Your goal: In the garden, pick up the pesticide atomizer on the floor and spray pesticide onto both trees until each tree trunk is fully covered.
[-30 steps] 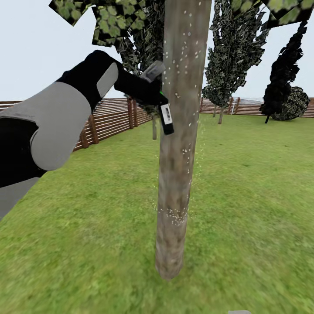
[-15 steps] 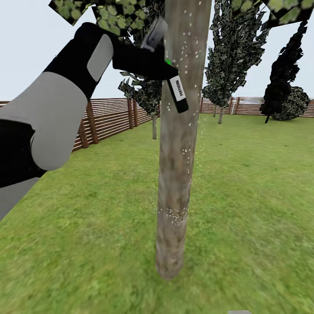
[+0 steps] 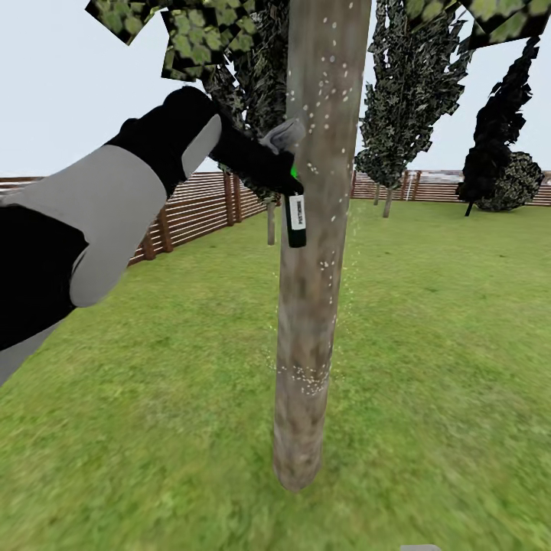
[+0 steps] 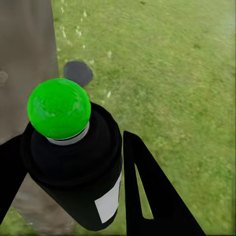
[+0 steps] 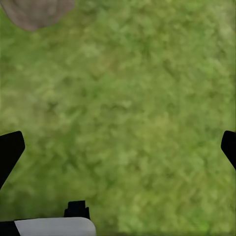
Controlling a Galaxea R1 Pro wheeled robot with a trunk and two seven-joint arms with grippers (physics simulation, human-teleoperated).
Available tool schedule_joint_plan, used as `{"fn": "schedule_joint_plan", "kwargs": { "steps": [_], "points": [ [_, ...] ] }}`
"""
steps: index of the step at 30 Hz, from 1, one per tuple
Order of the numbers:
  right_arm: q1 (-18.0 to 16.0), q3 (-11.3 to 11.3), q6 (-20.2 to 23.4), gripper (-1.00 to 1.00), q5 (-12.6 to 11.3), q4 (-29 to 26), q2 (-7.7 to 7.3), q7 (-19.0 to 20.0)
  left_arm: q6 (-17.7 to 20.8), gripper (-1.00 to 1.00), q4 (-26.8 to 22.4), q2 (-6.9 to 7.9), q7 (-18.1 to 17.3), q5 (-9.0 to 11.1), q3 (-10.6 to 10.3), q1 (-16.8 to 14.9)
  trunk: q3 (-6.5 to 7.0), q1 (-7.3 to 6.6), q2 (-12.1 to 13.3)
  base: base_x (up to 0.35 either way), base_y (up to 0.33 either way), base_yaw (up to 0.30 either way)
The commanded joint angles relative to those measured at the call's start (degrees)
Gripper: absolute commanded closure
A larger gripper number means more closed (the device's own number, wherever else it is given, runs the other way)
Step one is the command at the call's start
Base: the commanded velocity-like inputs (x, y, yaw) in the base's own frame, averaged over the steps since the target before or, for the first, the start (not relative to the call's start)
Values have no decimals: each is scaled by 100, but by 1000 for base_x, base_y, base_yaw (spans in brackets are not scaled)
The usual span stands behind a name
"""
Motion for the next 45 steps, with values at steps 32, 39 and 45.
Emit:
{"fn": "schedule_joint_plan", "kwargs": {
  "steps": [32, 39, 45],
  "points": [
    [2, 0, 0, -100, 0, 0, -1, 0, -63, 100, -1627, 0, -18, 22, 588, 1103, 0, 0, -1, 0, 0, 0],
    [1, 0, 0, -100, 0, 0, 0, 0, -62, 100, -1338, 0, 1380, -9, 598, 1103, 0, 0, -1, 0, 0, 0],
    [0, 0, 2, -100, 0, 0, 0, 0, -85, 100, -479, 0, 2470, -7, 601, 1103, 0, 0, -1, 0, 0, 0]
  ]
}}
